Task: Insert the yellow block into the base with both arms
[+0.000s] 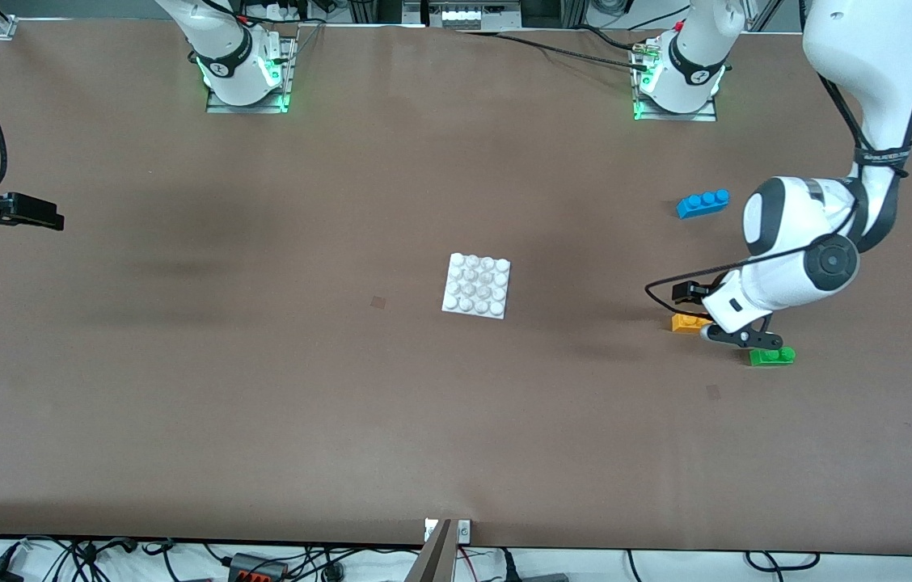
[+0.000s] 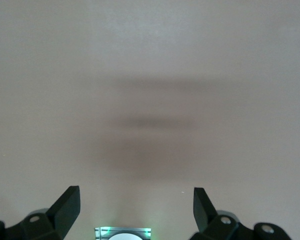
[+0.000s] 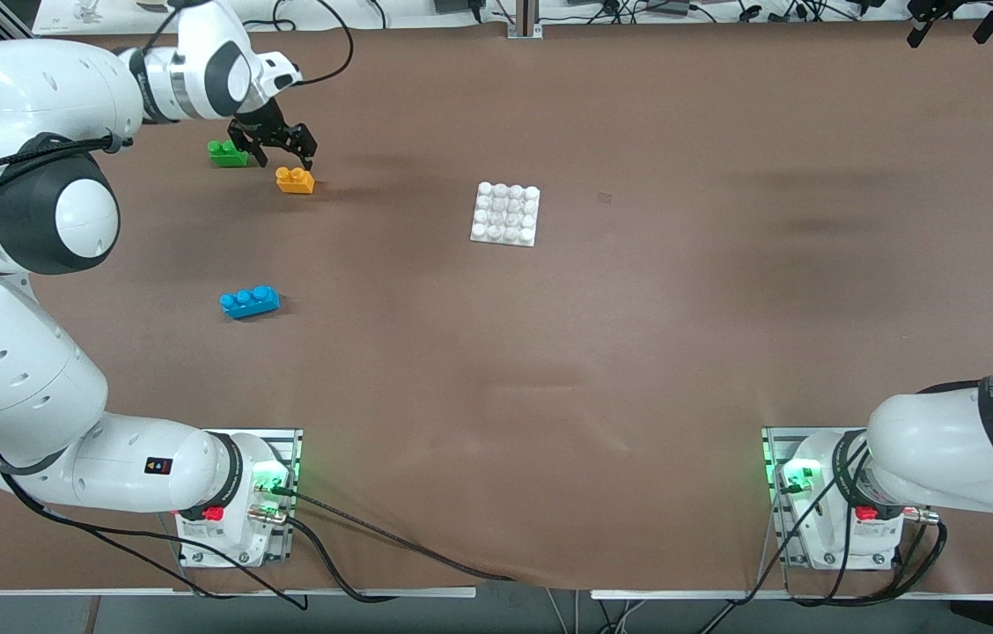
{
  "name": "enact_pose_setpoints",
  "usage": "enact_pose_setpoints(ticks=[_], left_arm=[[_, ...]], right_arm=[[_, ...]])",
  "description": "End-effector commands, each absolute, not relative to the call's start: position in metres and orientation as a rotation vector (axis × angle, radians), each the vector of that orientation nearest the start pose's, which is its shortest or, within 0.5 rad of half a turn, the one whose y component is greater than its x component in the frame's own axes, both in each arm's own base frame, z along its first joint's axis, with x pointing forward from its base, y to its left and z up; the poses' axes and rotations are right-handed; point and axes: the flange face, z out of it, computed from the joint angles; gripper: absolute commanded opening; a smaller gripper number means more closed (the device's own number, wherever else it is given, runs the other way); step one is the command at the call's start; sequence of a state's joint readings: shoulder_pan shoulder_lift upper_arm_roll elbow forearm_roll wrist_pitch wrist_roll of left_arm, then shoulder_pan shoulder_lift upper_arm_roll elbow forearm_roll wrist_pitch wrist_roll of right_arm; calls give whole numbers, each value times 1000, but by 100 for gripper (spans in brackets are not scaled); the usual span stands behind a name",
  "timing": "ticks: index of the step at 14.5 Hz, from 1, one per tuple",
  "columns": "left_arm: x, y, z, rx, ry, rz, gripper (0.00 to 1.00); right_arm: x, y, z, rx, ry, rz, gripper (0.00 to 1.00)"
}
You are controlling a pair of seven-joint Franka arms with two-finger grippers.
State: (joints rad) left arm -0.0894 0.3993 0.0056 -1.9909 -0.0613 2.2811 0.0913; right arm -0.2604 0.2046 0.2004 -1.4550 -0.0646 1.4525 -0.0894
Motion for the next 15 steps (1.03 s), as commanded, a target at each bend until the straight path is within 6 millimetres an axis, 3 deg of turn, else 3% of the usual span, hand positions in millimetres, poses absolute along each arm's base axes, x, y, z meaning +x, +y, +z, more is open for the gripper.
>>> enact_pose_setpoints(ticks=[1,3,5,8,9,12,15], left_arm=[[582,-42,248,-3154,299,88,100],[583,-33,243,-3152,335,89,100],[585,-33,238,-3150,336,63,100],[588,-33,227,-3148,337,39,100],[589,-33,221,-3148,339,31,100],[590,-32,214,-3149,332,34,100],[594,-33,206,-3157,318,43,100]], right_arm=[[559,-42,559,-3145,-28,242,100],[551,-43,559,-3138,92,189,100],[547,-55,555,-3112,214,198,100],[532,-61,582,-3128,223,123,100],[529,-73,584,-3125,252,118,100],[530,-70,586,-3148,241,157,100],[532,-51,588,-3201,171,158,100]])
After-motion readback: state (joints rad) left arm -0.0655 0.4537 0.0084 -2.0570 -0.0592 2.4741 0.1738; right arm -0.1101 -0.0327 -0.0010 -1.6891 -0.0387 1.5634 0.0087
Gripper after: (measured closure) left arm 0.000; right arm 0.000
